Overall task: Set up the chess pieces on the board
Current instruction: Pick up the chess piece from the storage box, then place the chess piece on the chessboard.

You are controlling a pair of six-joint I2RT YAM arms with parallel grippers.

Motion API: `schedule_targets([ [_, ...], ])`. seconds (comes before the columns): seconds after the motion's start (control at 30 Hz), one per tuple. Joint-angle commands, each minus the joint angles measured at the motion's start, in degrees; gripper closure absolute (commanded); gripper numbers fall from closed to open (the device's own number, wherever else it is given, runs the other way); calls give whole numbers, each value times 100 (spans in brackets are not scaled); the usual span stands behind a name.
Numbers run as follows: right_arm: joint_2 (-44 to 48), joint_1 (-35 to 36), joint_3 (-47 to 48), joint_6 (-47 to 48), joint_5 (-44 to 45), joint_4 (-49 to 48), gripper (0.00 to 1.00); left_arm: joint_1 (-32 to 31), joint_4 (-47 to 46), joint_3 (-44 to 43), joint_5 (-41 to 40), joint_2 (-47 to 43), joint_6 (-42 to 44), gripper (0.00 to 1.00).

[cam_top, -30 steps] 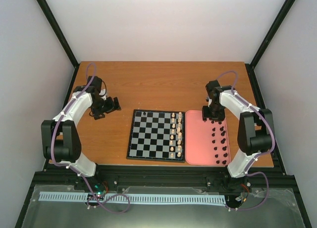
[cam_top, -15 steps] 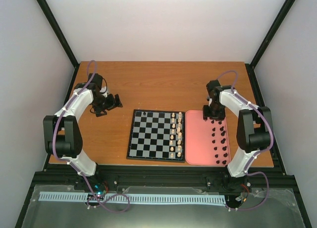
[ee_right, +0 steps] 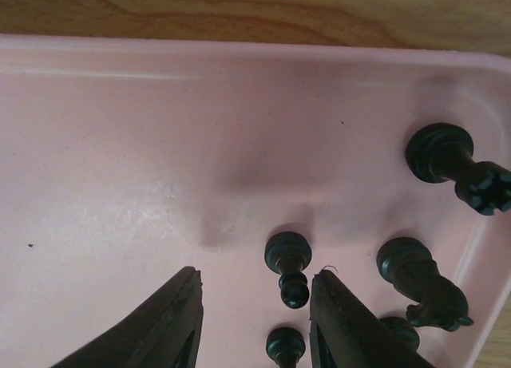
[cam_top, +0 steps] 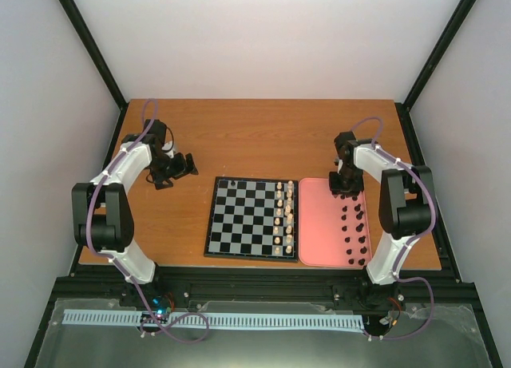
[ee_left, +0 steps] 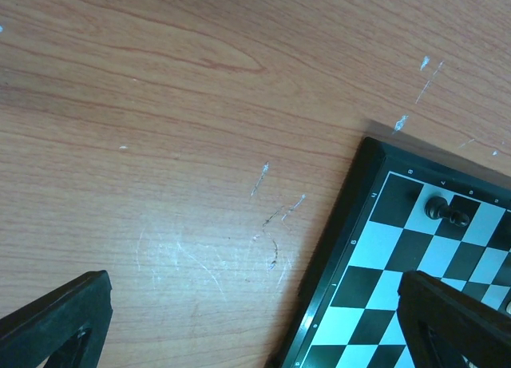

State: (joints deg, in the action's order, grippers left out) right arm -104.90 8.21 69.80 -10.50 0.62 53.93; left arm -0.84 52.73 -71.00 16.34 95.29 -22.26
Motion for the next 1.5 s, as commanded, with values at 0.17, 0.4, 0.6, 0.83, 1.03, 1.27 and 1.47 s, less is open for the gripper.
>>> schedule_targets([
  [0.17,-105,-106,-35,44,196,-91,65,25,11,-213,59,104,25,0],
  [0.4,-192,-144,33,107,168,-111,75,23,10,-205,46,99,14,0],
  [0.6,-126,-144,29,107,115,-94,90,28,14,-178,45,87,14,0],
  [0.83,228,-83,184,88,178,100,97,23,12,-152,41,53,32,0],
  [1.03,354,801,1214,-134,120,747,97,23,32,-77,-40,-11,29,0],
  [1.27,-791,2509,3391,-434,-242,1287,97,25,91,74,-225,-70,-30,0],
  [1.47,-2088,3455,4950,-305,-646,1695,97,23,81,359,-426,-254,-90,0],
])
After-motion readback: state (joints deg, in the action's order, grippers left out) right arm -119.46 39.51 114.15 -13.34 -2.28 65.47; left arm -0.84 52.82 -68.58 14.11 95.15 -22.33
